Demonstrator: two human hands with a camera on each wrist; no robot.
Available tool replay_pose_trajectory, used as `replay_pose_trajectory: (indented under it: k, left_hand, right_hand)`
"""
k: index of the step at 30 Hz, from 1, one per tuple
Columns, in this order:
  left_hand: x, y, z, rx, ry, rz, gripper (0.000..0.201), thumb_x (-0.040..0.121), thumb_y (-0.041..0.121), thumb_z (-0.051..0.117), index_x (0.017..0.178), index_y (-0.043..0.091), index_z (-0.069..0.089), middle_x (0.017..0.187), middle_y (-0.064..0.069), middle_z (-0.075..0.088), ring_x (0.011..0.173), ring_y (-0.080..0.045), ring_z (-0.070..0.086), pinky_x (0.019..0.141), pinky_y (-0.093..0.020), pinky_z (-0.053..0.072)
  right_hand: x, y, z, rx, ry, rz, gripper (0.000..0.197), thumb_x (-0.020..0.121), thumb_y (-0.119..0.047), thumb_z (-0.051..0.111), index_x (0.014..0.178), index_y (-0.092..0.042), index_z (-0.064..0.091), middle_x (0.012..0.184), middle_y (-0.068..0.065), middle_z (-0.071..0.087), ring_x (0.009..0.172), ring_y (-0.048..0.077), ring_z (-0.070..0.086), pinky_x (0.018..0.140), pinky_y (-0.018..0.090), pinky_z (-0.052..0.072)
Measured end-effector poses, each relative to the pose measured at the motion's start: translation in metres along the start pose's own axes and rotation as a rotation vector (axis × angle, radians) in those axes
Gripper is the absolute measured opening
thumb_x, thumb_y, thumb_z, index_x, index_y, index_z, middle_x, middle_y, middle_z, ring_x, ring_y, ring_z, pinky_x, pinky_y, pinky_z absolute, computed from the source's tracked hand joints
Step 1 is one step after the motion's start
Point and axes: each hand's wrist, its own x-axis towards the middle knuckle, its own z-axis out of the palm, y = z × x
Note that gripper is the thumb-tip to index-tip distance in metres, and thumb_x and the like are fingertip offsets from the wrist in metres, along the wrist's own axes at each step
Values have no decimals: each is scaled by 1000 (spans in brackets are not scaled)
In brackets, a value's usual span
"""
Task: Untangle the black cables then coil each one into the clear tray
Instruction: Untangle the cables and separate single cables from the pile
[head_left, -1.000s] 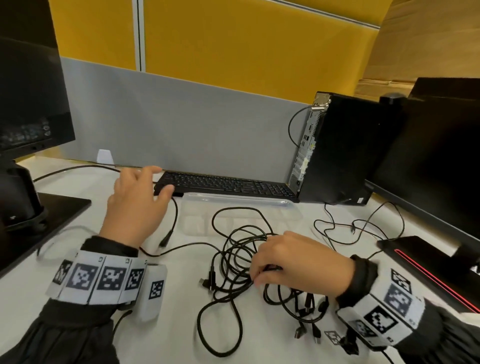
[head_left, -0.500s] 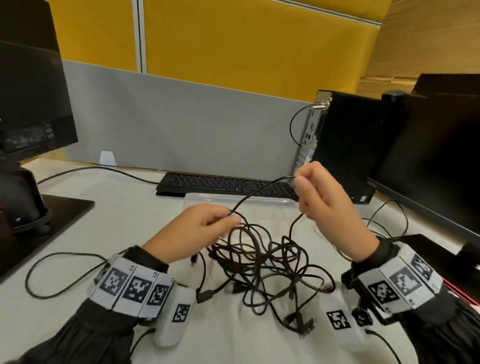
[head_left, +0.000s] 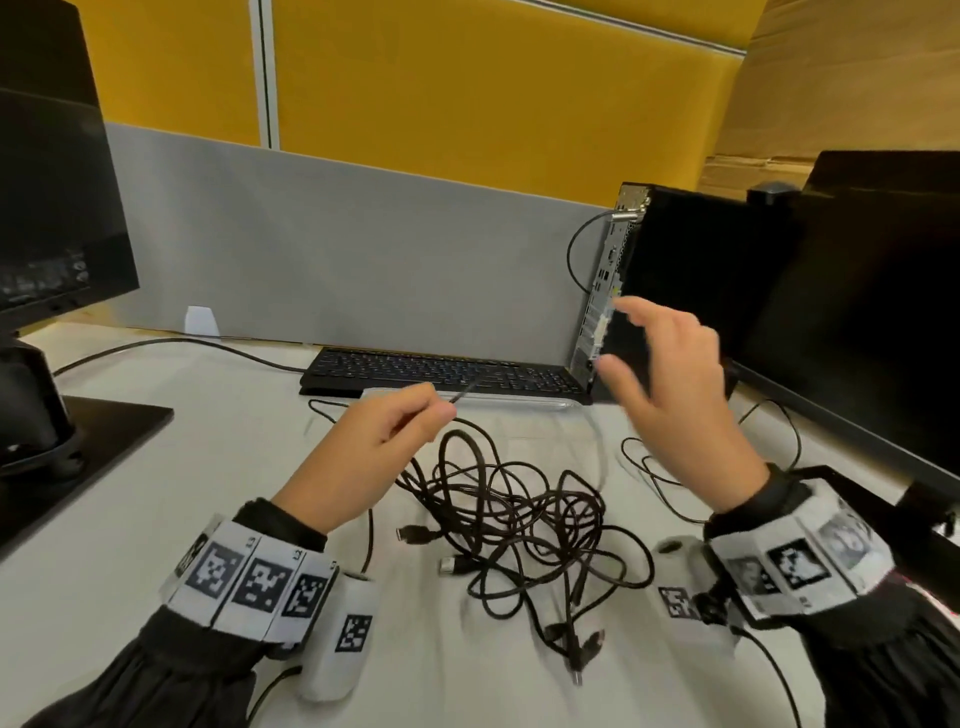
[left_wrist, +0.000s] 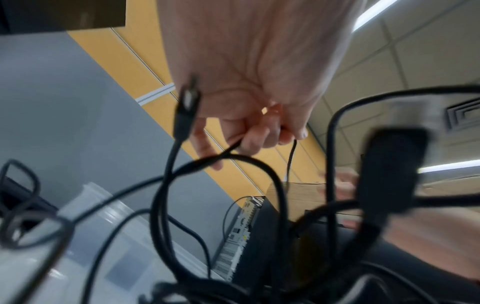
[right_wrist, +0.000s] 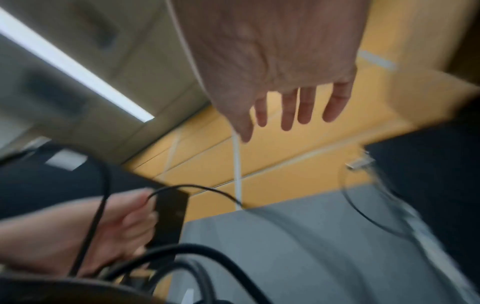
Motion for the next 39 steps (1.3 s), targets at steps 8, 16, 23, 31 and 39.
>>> replay_pose_trajectory:
  k: [8, 16, 23, 31, 39]
  left_hand:
    - [1, -3, 0, -54, 39, 94, 30, 84, 54, 41, 71, 29, 53, 62, 7, 46, 56, -5, 40, 55, -19, 33]
    - [0, -18, 1, 11, -127, -24, 33, 93, 49, 44, 68, 28, 45, 58, 13, 45, 54, -3, 40, 54, -18, 33]
    - [3, -29, -5, -56, -136, -125, 37, 94, 46, 43, 70, 19, 47, 51, 7, 42, 49, -8, 43, 61, -28, 39]
    - [0, -15, 0, -60, -65, -100, 35, 96, 34, 38, 71, 14, 53, 43, 0, 47, 46, -12, 46, 59, -18, 41]
    - [3, -13, -3, -182, 13, -31, 35, 93, 40, 43, 65, 21, 51, 40, 2, 41, 37, -14, 40, 47, -21, 40]
  right_hand:
    - [3, -67, 21, -40, -417, -508, 25, 98, -40, 34, 83, -21, 43, 75, -4, 48, 78, 21, 47, 72, 41, 43]
    - [19, -44, -10, 776, 187, 6, 32, 99, -30, 31, 70, -21, 41, 53, -1, 35, 45, 14, 35, 44, 28, 35]
    - [37, 13, -32, 965, 238, 516, 24, 97, -23, 35, 82, -22, 53, 55, -10, 45, 48, 6, 36, 45, 21, 30]
    - [15, -52, 4, 431, -254, -193, 62, 90, -31, 57, 140, -43, 22, 126, -10, 49, 65, 6, 56, 64, 25, 53]
    - [16, -83, 33, -125, -599, -346, 32, 98, -44, 34, 87, -21, 52, 77, -1, 58, 79, 23, 58, 71, 37, 47]
